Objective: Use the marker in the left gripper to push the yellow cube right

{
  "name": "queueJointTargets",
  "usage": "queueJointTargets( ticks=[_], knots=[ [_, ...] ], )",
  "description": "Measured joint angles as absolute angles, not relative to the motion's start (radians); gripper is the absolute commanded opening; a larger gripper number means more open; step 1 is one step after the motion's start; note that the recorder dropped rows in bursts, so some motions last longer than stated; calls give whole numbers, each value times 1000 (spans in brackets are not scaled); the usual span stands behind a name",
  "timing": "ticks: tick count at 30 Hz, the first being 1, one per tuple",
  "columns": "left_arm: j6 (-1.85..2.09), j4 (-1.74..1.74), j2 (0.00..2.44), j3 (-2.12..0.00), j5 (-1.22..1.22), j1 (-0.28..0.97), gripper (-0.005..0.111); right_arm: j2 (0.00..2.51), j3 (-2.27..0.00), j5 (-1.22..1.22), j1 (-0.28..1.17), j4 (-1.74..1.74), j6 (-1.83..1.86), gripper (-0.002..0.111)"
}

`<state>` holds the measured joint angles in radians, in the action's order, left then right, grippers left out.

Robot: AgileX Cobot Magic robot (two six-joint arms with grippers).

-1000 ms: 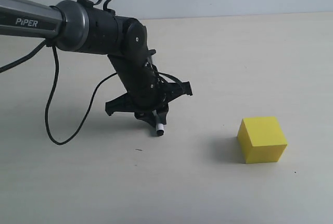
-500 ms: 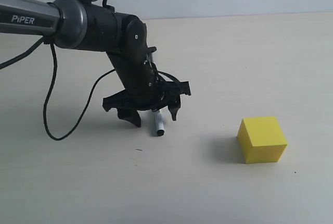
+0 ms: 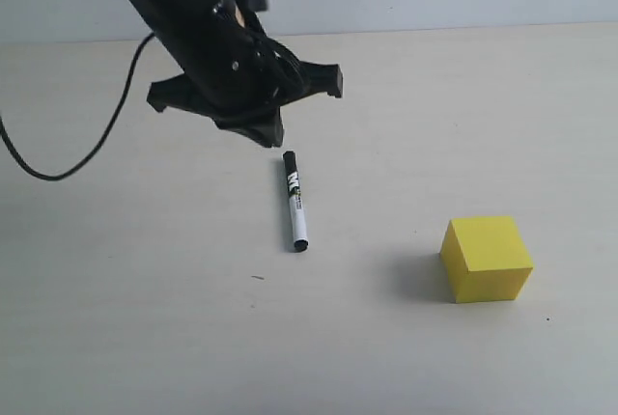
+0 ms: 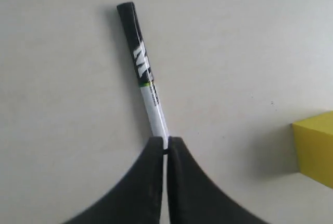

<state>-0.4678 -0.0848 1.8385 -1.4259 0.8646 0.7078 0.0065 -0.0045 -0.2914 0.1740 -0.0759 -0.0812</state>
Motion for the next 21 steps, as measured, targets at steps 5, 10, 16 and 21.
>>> queueJointTargets(
  ticks=[5,10,16,21],
  knots=[
    [-437,-57,1681,-1288,708,717,0,7,-5,-291,174,-76,-81,0],
    [-332,-50,1460,-1040,445,751,0,7,-5,-291,174,-76,-81,0],
    [-302,-50,1187,-810,272,774,0,7,-5,-291,174,-76,-81,0],
    [-296,-50,1036,-759,301,774,0,7,-5,-291,174,-76,-81,0]
  ],
)
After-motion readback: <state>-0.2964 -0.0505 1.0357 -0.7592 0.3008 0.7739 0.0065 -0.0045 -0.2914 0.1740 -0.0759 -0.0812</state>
